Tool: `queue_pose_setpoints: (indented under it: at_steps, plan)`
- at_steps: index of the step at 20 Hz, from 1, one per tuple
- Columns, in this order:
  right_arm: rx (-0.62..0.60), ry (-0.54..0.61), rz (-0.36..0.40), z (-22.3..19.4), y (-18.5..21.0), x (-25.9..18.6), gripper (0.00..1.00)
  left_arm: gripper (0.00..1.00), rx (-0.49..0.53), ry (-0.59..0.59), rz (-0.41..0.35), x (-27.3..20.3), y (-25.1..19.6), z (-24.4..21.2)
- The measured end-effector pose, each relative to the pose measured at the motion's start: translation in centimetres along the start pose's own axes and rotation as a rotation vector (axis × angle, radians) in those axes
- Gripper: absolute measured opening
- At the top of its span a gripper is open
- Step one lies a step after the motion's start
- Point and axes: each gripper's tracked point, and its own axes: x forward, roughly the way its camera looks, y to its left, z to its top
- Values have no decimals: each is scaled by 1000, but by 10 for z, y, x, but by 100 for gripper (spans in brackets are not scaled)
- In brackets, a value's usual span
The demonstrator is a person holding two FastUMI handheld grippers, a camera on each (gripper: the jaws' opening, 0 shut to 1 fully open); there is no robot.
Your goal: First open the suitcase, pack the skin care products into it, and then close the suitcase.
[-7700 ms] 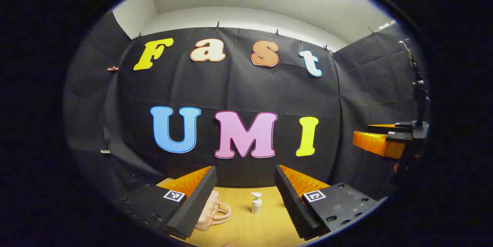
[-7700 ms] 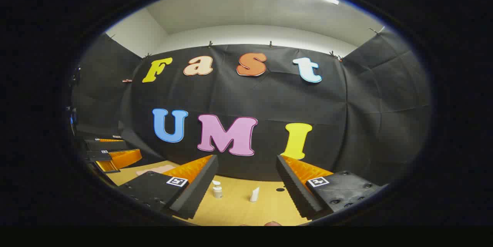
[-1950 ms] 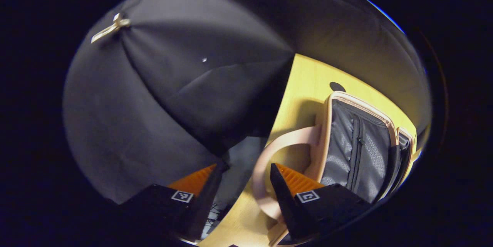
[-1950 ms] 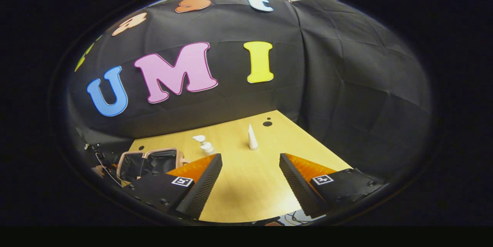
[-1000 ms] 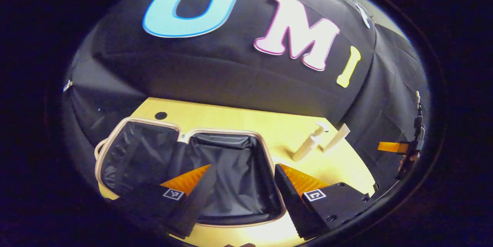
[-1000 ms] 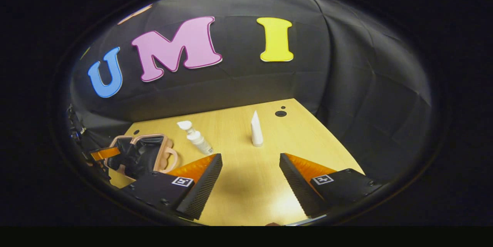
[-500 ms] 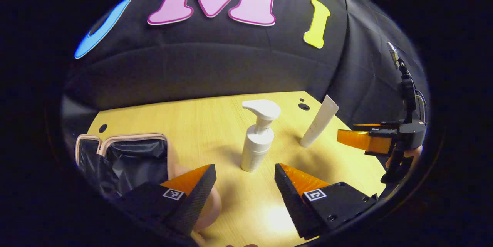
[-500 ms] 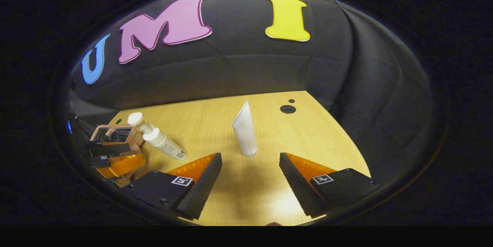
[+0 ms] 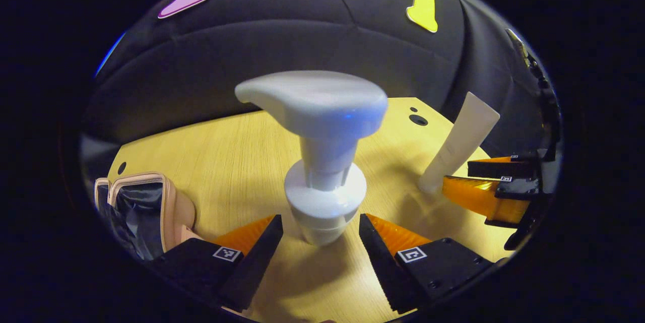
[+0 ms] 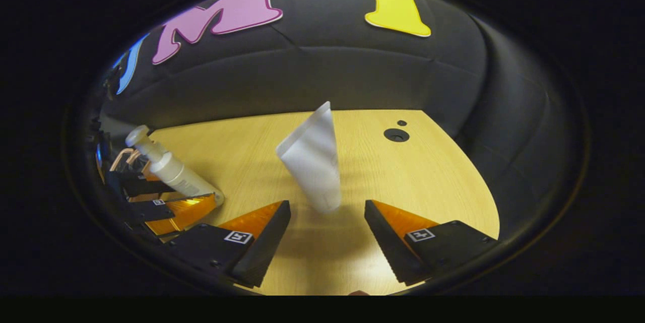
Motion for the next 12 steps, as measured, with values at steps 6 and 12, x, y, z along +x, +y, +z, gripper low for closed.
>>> queue_pose_setpoints:
  at_steps: [6, 12]
  plan:
    - [23, -21, -63, 8, 1, 20, 78, 96, -62, 4, -52, 24, -15, 7]
    - [63, -9, -35, 16, 13, 23, 39, 58, -30, 78, -90, 6, -18, 4]
